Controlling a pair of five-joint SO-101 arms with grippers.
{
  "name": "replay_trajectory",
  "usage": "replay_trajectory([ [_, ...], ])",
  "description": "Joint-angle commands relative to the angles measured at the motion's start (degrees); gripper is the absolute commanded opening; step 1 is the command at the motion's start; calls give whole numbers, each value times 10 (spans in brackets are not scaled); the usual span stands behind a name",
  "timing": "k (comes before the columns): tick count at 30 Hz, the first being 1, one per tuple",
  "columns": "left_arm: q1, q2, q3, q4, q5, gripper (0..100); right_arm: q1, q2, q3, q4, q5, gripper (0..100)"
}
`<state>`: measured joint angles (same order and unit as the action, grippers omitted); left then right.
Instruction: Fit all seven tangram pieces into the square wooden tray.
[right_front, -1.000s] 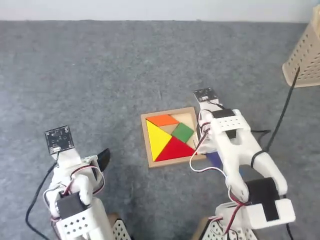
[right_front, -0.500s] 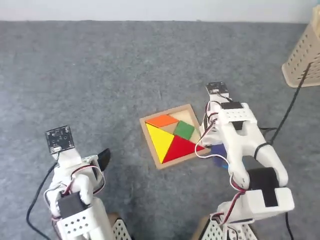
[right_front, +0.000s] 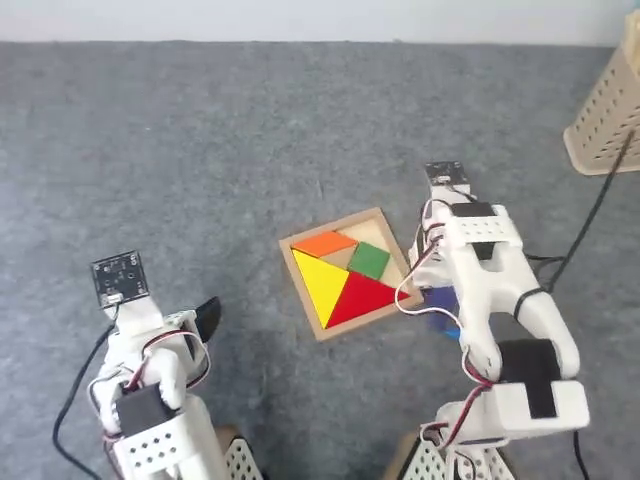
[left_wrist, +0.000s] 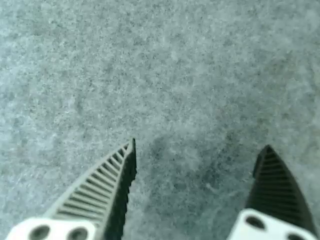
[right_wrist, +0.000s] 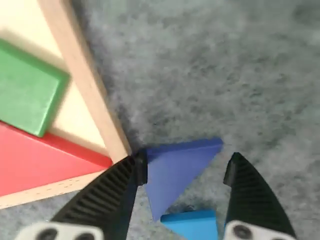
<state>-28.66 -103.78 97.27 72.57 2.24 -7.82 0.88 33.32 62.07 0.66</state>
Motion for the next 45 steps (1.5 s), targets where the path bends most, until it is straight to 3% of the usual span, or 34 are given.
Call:
replay_trajectory([
  [1, 1, -7, -7, -1, -1, 354, 7, -44, -32, 0, -7, 257],
  [14, 1, -7, -7, -1, -1, 354, -58, 82, -95, 15, -7, 257],
  [20, 1, -7, -7, -1, -1, 354, -57, 88, -84, 36, -36, 257],
  [40, 1, -7, -7, -1, -1, 354, -57, 88, -26, 36, -16, 255],
  [45, 1, -7, -7, -1, -1, 354, -53, 82, -27, 32, -14, 189],
])
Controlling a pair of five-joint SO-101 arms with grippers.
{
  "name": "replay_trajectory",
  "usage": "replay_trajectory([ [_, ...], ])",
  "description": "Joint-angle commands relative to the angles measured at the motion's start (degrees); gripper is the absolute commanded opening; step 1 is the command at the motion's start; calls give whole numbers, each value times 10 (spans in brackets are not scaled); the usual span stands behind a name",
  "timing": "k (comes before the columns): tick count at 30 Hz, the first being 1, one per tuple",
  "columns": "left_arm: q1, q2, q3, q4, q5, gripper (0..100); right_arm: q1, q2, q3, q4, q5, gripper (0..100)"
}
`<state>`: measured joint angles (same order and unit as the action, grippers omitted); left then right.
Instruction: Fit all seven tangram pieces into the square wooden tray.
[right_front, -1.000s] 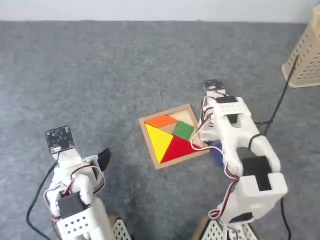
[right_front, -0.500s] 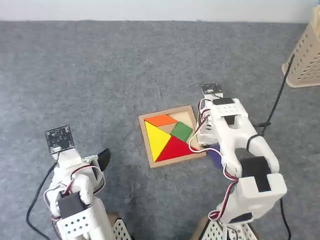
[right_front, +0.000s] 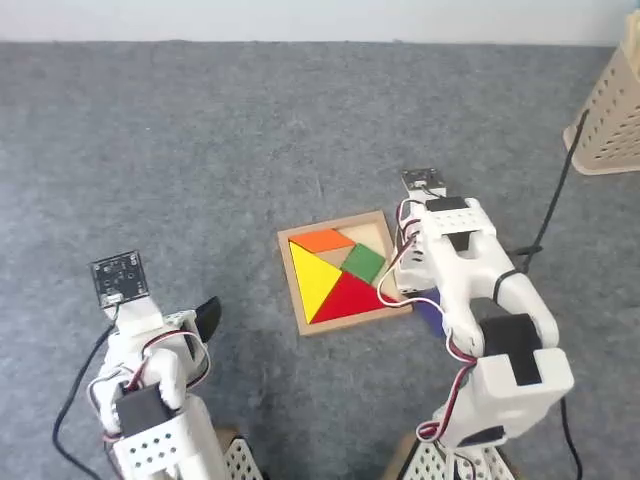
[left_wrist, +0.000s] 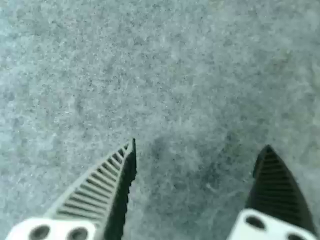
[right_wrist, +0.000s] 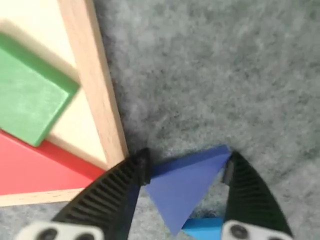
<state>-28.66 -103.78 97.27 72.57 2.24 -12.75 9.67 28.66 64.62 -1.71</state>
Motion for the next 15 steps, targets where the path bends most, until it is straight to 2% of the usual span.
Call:
replay_trajectory([
  [1, 1, -7, -7, -1, -1, 354, -3, -6, 18, 10, 12, 197],
  [5, 1, -7, -7, -1, -1, 354, 13, -19, 18, 25, 23, 233],
  [15, 1, -7, -7, -1, -1, 354, 14, -192, 133, -22, 22, 232],
])
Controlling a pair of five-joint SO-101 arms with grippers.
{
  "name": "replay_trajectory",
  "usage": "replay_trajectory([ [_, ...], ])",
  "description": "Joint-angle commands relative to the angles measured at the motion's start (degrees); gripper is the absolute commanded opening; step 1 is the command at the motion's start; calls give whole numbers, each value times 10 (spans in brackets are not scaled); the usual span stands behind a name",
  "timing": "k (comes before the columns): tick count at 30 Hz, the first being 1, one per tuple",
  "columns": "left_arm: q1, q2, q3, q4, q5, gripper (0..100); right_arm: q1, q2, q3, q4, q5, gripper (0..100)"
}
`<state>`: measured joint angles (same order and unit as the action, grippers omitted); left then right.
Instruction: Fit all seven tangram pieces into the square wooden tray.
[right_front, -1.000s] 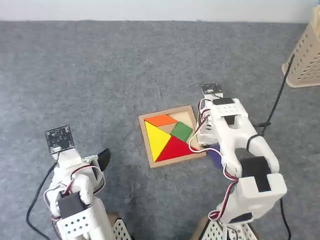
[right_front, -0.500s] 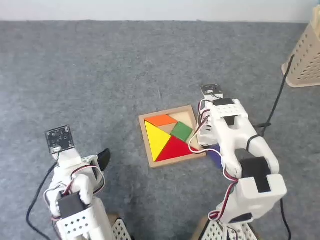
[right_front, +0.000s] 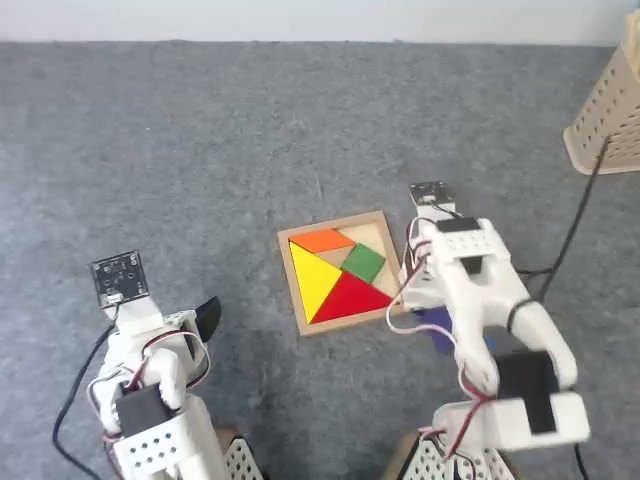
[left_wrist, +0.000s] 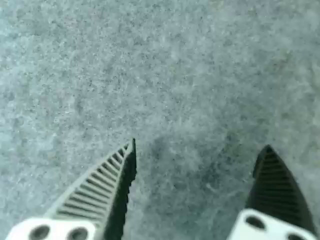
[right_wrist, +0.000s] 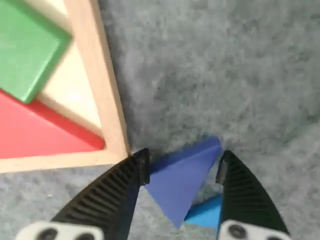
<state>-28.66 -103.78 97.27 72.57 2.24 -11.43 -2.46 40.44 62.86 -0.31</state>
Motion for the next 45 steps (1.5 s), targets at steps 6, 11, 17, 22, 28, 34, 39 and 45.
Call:
replay_trajectory([
  [6, 1, -7, -7, -1, -1, 354, -48, -74, 46, 14, 11, 233],
  [11, 1, -7, -7, -1, -1, 354, -65, -72, 62, -1, 29, 235],
  [17, 1, -7, -7, -1, -1, 354, -61, -71, 75, -7, 31, 232],
  [22, 1, -7, -7, -1, -1, 354, -61, -64, 79, -7, 32, 221],
  [28, 1, -7, -7, -1, -1, 354, -61, -45, 77, -26, 47, 128],
  [34, 1, -7, -7, -1, -1, 354, -30, -45, 65, -22, 56, 122],
  [39, 1, -7, -7, -1, -1, 354, -11, -45, 5, 19, 62, 122],
  [45, 1, -7, -7, -1, -1, 354, -15, -44, -69, 60, 76, 122],
])
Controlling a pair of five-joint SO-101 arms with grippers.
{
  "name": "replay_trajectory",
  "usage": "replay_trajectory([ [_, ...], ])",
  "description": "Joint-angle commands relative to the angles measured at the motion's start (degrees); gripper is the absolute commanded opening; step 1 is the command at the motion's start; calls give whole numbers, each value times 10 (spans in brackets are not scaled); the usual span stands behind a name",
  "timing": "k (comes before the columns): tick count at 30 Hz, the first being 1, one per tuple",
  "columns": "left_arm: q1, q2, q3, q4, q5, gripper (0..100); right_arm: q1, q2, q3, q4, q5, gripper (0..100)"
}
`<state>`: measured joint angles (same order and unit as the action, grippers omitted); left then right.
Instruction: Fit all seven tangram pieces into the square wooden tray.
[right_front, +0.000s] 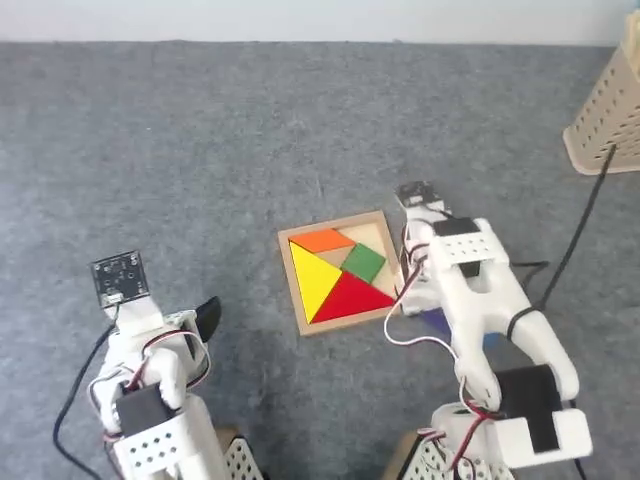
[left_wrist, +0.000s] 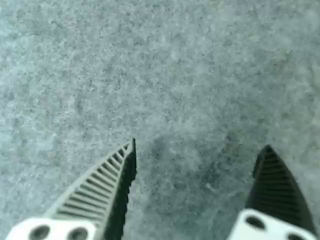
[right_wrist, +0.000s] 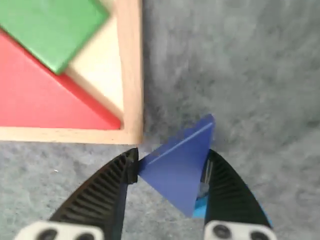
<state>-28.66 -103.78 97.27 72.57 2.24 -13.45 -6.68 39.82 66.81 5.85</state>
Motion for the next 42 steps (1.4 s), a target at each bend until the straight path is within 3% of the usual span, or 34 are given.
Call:
replay_trajectory([
  [1, 1, -7, -7, -1, -1, 354, 5, -1, -73, 21, 15, 122],
  [15, 1, -7, -7, -1, -1, 354, -80, 8, -249, 85, 54, 122],
  [35, 1, -7, -7, -1, -1, 354, -141, 342, -625, 208, 61, 122],
  [38, 1, -7, -7, -1, -1, 354, -160, 361, -630, 207, 135, 122],
  [42, 1, -7, -7, -1, -1, 354, -169, 364, -630, 206, 296, 122],
])
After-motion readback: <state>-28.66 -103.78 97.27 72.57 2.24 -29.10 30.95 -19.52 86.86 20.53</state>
